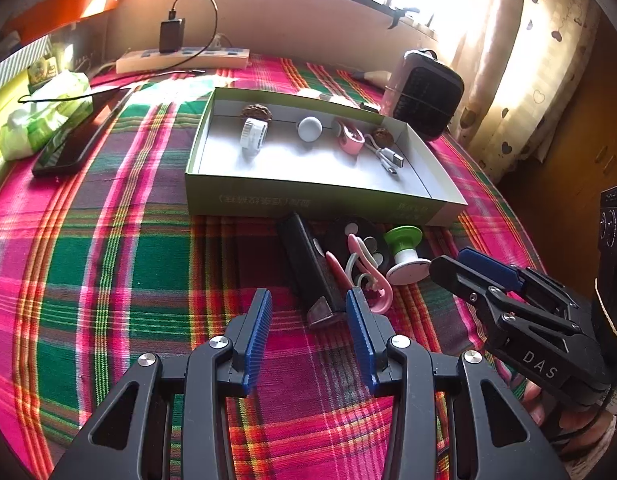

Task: Organize objects
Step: 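Move the left gripper down around the black rectangular item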

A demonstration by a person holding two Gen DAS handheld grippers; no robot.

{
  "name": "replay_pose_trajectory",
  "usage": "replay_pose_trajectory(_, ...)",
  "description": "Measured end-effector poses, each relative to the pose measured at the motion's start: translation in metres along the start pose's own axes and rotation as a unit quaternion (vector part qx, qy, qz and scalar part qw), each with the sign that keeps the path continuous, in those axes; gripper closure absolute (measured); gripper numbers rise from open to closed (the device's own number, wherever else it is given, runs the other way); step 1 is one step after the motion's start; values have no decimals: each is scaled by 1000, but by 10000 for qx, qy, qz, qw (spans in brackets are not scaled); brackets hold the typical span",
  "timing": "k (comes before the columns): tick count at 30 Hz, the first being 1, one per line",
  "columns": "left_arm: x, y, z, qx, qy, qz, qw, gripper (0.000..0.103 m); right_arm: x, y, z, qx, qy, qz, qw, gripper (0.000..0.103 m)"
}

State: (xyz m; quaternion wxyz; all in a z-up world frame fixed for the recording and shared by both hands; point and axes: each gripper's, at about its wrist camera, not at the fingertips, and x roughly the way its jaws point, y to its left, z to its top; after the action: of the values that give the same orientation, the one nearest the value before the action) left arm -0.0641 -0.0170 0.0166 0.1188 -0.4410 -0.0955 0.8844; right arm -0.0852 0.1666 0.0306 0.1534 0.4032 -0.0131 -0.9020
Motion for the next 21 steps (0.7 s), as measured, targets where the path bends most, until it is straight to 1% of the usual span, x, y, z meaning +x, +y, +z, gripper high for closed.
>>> replay_pose_trajectory(6, 0, 5, 2, -48, -20, 74, 10000, 66, 1, 2, 0, -36, 11, 21, 10000, 59)
replay_pose_trajectory(16, 11, -6, 9, 160, 59, 324, 9993, 66, 2, 4, 1, -54, 27, 3, 10000, 59)
replay_pose_trajectory(21, 14, 0, 14, 65, 49, 447, 9990, 66, 2, 7, 2, -103, 30, 7, 9999, 59)
